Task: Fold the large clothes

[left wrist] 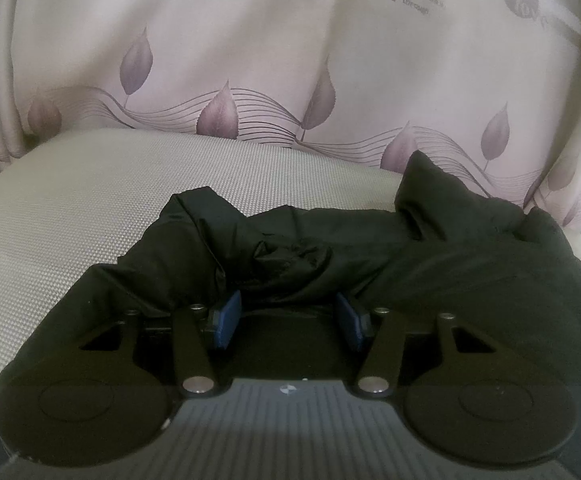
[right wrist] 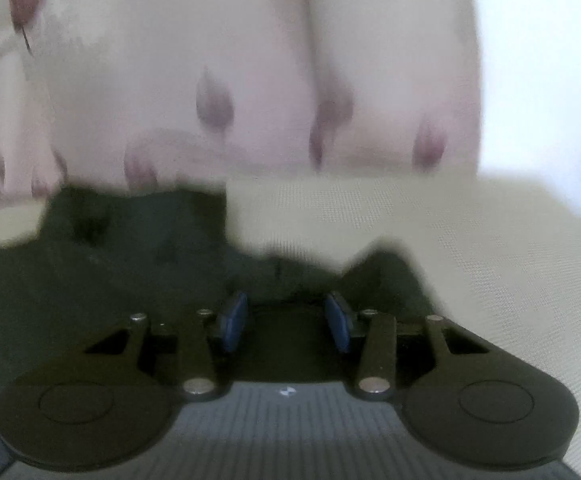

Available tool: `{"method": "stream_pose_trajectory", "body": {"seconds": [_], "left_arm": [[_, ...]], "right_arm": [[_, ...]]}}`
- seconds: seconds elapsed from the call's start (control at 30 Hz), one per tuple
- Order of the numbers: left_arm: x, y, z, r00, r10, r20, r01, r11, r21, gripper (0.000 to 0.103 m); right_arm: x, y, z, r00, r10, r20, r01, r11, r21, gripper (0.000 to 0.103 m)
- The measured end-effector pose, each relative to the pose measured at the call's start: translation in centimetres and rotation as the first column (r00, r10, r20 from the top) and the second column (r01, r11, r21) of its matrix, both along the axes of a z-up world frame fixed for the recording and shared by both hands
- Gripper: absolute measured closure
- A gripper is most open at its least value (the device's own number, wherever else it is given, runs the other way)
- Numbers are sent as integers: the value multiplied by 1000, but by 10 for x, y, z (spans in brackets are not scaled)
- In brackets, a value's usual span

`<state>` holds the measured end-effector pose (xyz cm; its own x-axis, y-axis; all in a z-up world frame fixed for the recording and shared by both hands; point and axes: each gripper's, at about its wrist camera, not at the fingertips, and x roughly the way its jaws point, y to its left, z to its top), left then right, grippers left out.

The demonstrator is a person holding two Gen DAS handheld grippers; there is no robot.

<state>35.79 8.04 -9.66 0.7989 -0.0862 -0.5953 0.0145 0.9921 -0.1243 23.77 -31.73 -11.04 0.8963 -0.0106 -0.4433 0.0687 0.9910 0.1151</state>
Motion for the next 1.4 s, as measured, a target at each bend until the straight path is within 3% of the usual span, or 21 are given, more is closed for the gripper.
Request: {"method": "stream_pose_trajectory", "body": {"seconds": [0.1, 0.17, 0.3, 0.5, 0.73, 0.87, 1.0, 1.1, 1.17, 1.3, 1.37, 1.4], "left_arm": [[0, 0, 0, 1000, 0, 1, 0, 1000, 1, 48], [0, 0, 0, 1000, 0, 2, 0, 1000, 4, 48], [-1, 0, 0, 1000, -1, 3, 1, 1000, 5, 48], [-1, 1, 0, 1000, -3, 6, 3, 1000, -7, 48], [-6, 8, 1, 1000, 19, 18, -18, 999, -46, 47], [-8, 17, 1, 999, 42, 20, -40, 994, -100, 47], [-6, 14, 1, 999, 37, 11, -36, 996, -82, 47], [-5, 11, 1, 1000, 29, 8, -28, 998, -64, 47], [-4, 10, 1, 1000, 29, 8, -28, 998, -55, 47], [-5, 9, 0, 999, 30, 10, -30, 998, -48, 47], [-5, 9, 0, 999, 31, 11, -30, 998, -51, 47], [-5, 9, 0, 999, 31, 12, -30, 998, -51, 47]], "right_arm": [[-17, 37, 29, 986, 145, 77, -146, 989, 8, 58], [-12, 72, 33, 968, 247, 34, -246, 969, -19, 58], [6, 130, 19, 938, 345, -37, -347, 933, -95, 59], [36, 148, -14, 937, 331, -110, -338, 940, -53, 59], [50, 142, -46, 942, 317, -114, -320, 947, -8, 57], [55, 139, -50, 937, 325, -125, -327, 945, 8, 56], [58, 137, -48, 934, 332, -128, -332, 943, 27, 55], [54, 115, -32, 927, 354, -122, -336, 931, 146, 53], [39, 93, -16, 944, 323, -61, -306, 931, 198, 53], [15, 24, 7, 984, 175, -34, -167, 972, 166, 52], [17, -15, 2, 994, 57, -89, -47, 993, 105, 51], [22, -34, -5, 992, 23, -124, -8, 993, 120, 51]]}}
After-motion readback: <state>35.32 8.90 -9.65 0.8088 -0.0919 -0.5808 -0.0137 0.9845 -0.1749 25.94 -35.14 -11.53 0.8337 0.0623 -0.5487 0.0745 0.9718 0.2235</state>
